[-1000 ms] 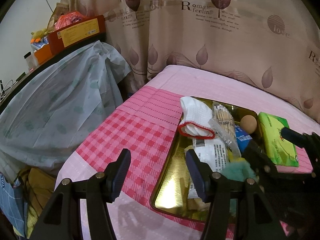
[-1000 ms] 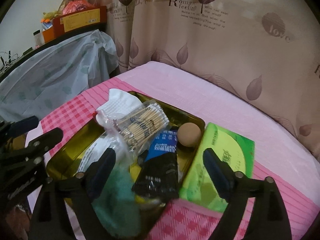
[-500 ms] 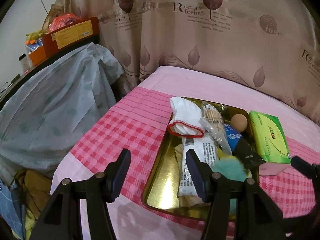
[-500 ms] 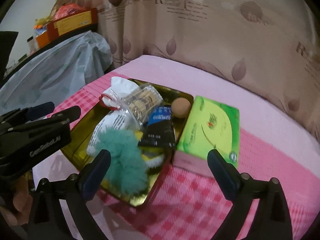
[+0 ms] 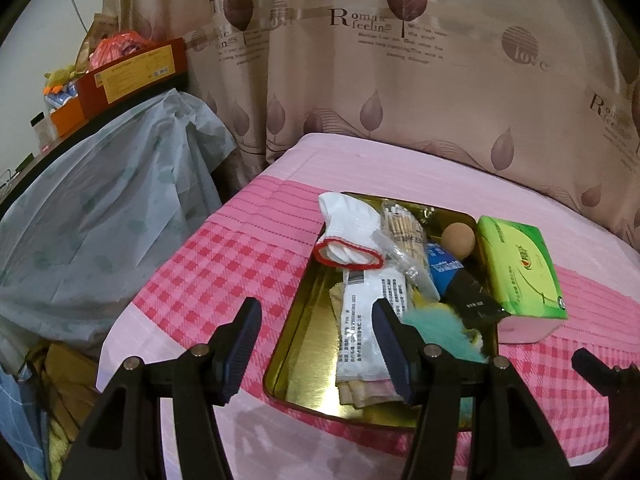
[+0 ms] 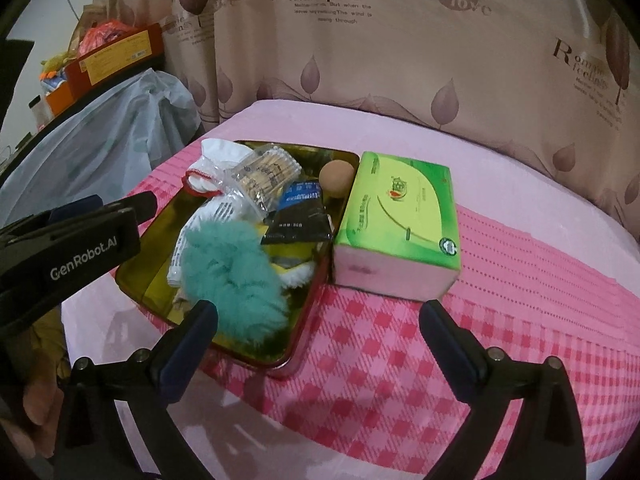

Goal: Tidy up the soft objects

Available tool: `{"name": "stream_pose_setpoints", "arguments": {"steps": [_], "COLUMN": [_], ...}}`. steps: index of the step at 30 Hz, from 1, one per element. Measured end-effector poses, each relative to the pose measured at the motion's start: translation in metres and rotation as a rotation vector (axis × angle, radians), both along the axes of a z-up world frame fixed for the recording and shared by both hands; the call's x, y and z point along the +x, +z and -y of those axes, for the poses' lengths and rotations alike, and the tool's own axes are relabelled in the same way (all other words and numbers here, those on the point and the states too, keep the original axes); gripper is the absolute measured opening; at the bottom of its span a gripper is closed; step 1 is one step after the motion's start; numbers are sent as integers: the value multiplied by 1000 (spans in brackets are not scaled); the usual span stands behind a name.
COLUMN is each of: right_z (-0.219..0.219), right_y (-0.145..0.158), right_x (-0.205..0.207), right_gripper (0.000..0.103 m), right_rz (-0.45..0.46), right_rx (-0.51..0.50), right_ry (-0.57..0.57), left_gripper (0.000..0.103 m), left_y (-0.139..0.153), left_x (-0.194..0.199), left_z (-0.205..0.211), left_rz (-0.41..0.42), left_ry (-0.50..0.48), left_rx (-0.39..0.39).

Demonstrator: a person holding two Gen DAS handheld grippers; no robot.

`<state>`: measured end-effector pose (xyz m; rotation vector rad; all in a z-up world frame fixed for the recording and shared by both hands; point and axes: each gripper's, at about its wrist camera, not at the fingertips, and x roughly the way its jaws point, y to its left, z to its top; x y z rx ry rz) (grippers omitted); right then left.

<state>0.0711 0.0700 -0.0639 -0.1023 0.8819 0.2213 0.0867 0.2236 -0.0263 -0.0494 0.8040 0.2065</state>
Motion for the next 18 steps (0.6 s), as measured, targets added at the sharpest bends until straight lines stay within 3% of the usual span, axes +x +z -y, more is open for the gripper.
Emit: {"name": "stream_pose_setpoints", "arguments": {"steps": [18], "right_z": [-1], "right_y": [-1], "right_x": [-3], "right_gripper": [100], "right_rz": [-17], "right_rx": [17], "right_ry": [-4], "left_gripper": [59], "left_y": [0], "left_x": [-1], "left_z": [2], "left_rz": [3], "left_ry": [-3], "left_rx": [7]}}
